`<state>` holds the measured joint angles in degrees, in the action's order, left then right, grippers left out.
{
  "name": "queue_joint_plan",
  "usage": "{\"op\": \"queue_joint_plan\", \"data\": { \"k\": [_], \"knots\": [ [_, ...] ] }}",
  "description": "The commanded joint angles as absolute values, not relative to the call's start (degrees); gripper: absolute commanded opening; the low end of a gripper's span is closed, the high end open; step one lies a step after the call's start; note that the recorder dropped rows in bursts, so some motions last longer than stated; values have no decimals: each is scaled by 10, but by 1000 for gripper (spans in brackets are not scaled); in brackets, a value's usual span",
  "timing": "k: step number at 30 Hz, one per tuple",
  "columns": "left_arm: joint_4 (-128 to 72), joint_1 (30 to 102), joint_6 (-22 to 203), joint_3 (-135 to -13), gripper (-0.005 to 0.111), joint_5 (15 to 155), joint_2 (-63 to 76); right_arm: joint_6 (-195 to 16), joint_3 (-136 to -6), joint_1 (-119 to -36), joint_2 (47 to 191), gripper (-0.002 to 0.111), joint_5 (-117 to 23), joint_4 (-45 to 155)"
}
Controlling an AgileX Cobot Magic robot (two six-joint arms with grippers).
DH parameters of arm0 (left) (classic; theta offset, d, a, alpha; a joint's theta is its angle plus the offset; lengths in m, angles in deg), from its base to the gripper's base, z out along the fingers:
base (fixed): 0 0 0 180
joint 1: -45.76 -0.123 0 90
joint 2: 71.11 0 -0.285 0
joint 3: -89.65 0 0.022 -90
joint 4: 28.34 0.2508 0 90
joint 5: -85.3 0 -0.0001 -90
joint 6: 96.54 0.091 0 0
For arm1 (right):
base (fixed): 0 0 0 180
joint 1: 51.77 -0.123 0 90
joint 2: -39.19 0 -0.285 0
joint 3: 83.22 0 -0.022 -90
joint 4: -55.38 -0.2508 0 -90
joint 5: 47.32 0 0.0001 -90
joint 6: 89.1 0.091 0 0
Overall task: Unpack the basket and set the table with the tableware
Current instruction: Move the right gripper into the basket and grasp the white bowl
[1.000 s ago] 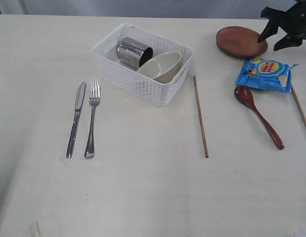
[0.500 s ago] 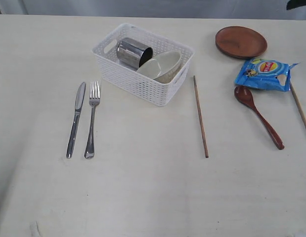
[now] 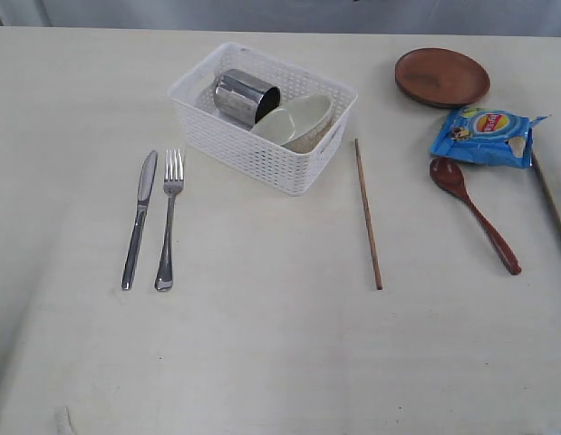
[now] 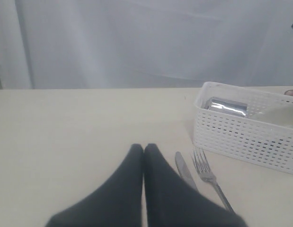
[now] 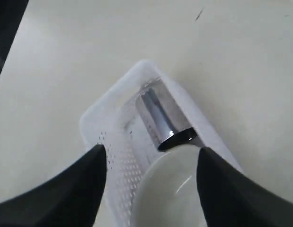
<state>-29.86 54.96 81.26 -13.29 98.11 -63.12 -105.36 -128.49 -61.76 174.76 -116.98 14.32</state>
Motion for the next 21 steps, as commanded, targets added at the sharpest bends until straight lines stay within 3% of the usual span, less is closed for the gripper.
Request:
{"op": "queue_joint_plan", "data": {
  "k": [1,13,18,21],
  "knots": [
    [-303,550,813,-131,0,975,-633,-1027,-1286,-684,1748,54,-1173,247],
    [-301,550,813,-131,0,975,-633,-841,-1286,-764,1751,54,-1173,523],
    [-301,550,813,-131,0,975,-633,-798,-1286,-767,1751,54,-1173,548],
    [-301,550,813,-131,0,975,-633,-783,-1286,-767,1754,45,-1173,542]
  ]
}}
